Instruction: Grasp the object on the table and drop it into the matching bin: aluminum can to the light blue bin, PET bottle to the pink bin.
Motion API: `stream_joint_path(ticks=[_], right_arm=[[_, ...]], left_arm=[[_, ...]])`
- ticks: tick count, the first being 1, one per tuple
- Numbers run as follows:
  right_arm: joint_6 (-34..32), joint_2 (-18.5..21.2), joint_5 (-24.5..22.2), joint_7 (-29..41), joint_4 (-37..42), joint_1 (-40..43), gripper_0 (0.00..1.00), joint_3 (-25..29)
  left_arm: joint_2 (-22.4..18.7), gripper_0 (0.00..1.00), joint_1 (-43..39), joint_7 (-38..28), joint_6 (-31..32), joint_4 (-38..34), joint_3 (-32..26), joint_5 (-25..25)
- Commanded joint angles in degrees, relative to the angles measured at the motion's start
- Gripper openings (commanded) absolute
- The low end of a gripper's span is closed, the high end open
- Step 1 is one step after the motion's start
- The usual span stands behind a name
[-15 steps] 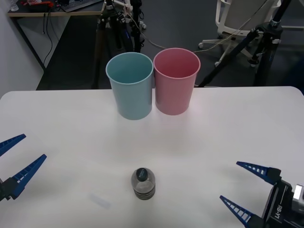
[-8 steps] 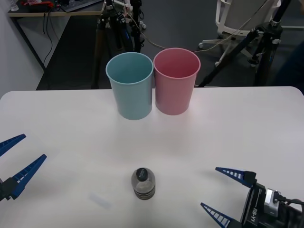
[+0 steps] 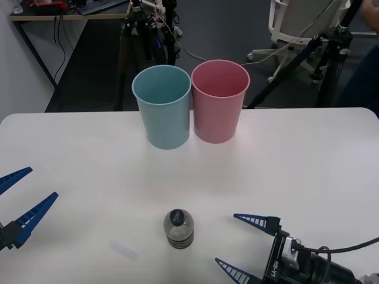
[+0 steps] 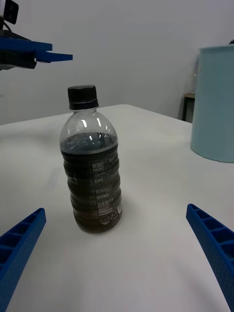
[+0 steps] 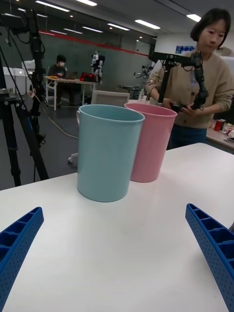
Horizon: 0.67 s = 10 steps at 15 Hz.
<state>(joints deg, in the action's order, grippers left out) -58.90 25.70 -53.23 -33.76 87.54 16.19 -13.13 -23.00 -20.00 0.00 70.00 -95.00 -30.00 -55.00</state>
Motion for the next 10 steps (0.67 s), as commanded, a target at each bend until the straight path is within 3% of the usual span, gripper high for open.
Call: stream_joint_path(ticks=[1,10], right_arm=[[4.1,0.0,1.5,-2.1,0.0,-1.4,1.0,-4.5],[17.1,0.0,5.6,-10.4,0.0,-7.3,1.0,-16.9]], left_arm=[[0.0,1.0,0.0,0.0,0.0,0.0,0.0,0.0],[0.0,1.0,0.0,0.0,0.0,0.0,0.0,0.0]])
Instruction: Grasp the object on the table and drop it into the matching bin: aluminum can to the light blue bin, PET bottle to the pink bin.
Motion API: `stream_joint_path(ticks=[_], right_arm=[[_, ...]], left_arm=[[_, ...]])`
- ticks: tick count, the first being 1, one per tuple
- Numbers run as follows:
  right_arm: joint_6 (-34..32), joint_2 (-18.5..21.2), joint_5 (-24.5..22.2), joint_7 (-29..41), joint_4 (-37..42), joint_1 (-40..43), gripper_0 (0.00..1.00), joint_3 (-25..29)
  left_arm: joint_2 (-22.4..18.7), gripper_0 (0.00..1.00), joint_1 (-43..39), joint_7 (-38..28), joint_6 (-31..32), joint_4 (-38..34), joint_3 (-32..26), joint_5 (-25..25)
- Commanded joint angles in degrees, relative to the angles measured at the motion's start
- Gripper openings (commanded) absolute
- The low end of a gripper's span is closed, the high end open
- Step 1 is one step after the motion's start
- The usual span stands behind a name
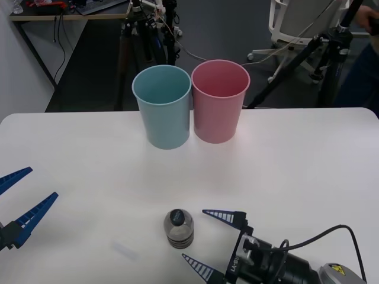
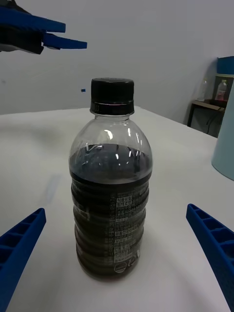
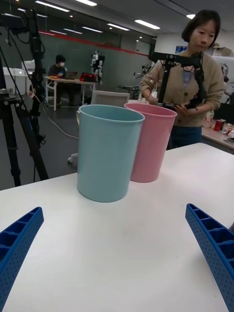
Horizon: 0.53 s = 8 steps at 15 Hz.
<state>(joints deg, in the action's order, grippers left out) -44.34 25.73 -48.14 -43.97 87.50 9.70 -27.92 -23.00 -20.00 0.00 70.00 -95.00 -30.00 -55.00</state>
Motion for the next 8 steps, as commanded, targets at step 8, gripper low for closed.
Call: stream_joint_path(ticks=[8], right_arm=[[10.2,-2.9,1.1,-1.4,0.0,-2.9,1.0,-7.4]], left_arm=[[0.0,1.0,0.0,0.0,0.0,0.0,0.0,0.0]])
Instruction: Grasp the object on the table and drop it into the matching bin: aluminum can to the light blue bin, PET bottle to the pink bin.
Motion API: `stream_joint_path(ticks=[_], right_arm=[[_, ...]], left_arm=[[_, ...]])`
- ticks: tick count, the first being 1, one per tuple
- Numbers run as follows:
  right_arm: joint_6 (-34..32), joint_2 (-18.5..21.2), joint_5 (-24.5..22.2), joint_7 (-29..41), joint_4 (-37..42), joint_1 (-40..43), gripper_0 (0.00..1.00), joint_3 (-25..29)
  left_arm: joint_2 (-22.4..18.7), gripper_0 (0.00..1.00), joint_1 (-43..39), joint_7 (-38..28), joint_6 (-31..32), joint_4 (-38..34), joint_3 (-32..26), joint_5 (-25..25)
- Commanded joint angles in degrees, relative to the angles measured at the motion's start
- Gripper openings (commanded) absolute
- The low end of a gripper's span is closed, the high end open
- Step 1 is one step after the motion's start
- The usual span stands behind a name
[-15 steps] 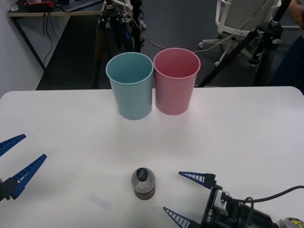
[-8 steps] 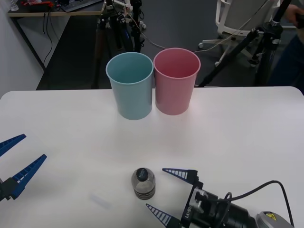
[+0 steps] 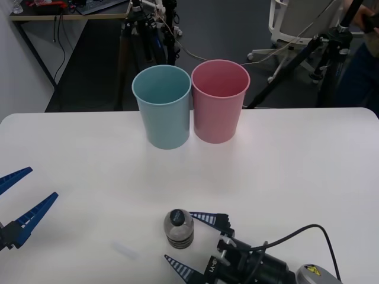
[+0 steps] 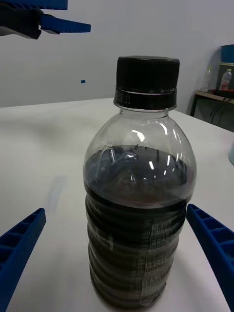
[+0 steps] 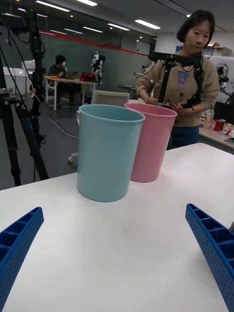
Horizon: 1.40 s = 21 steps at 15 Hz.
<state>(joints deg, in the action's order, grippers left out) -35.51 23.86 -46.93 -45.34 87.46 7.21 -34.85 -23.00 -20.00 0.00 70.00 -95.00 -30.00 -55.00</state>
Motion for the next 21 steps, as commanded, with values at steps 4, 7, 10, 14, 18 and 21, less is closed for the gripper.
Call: stream_joint_path(ticks=[4,7,10,14,18,21], right_arm=[[4.3,-2.5,-0.6,-0.2,0.1,-1.0,1.0,-0.8],[5.5,-3.2,-0.8,-0.2,0.1,-1.3,1.0,-0.9],[5.5,-4.0,-1.2,-0.2,0.1,-1.9,1.0,-0.9],[6.6,-4.1,-1.4,-0.4,0.0,-2.0,1.0,-1.0],[6.7,-4.1,-1.5,-0.6,0.1,-2.1,0.05,-1.0],[6.7,-4.0,-1.4,-0.6,0.0,-2.0,0.0,-1.0]], left_arm=[[0.0,1.0,0.0,0.0,0.0,0.0,0.0,0.0],[0.0,1.0,0.0,0.0,0.0,0.0,0.0,0.0],[0.0,1.0,0.0,0.0,0.0,0.0,0.0,0.0],[0.0,1.0,0.0,0.0,0.0,0.0,0.0,0.0],[0.0,1.0,0.0,0.0,0.0,0.0,0.0,0.0],[0.0,1.0,0.0,0.0,0.0,0.0,0.0,0.0]])
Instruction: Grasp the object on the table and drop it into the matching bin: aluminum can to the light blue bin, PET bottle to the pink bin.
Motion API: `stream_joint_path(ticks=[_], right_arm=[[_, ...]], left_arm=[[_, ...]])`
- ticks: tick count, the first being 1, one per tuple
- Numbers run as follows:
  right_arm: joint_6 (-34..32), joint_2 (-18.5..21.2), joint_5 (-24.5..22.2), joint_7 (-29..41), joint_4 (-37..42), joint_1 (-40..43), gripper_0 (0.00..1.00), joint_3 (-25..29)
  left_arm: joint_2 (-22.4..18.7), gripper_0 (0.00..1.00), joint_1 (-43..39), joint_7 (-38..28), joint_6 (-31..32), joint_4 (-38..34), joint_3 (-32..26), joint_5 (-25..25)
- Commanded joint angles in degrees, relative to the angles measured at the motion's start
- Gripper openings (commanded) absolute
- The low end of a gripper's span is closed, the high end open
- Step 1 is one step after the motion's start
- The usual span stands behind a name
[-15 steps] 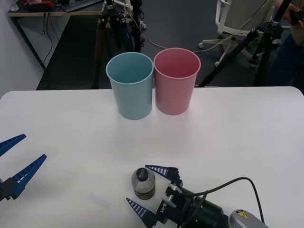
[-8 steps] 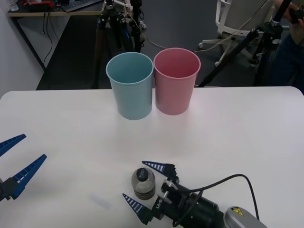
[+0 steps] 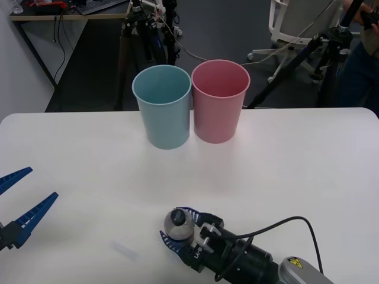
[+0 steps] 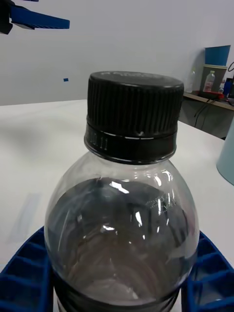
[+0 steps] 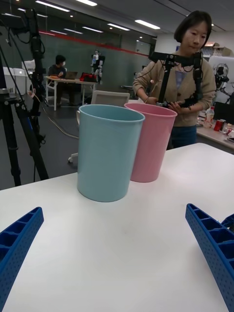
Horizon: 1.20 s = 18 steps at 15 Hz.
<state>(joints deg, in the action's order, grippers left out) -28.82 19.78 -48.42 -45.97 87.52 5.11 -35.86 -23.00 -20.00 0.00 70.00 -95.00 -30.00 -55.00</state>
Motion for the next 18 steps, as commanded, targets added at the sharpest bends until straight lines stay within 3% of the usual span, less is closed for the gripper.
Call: stream_joint_path(ticks=[1,8,12,15,18], right_arm=[[0.0,0.1,0.0,0.2,-0.1,0.1,0.0,0.0],[-1.4,1.1,2.6,0.2,0.0,0.1,0.0,1.8],[-3.0,4.8,7.1,0.4,2.2,0.9,0.0,5.6],[-3.4,8.2,9.3,1.2,6.9,4.9,0.0,11.9],[-4.9,8.4,9.7,2.6,9.2,8.4,0.0,19.7]], left_arm=[[0.0,1.0,0.0,0.0,0.0,0.0,0.0,0.0],[0.0,1.0,0.0,0.0,0.0,0.0,0.0,0.0],[0.0,1.0,0.0,0.0,0.0,0.0,0.0,0.0],[0.0,1.0,0.0,0.0,0.0,0.0,0.0,0.0],[0.0,1.0,0.0,0.0,0.0,0.0,0.0,0.0]])
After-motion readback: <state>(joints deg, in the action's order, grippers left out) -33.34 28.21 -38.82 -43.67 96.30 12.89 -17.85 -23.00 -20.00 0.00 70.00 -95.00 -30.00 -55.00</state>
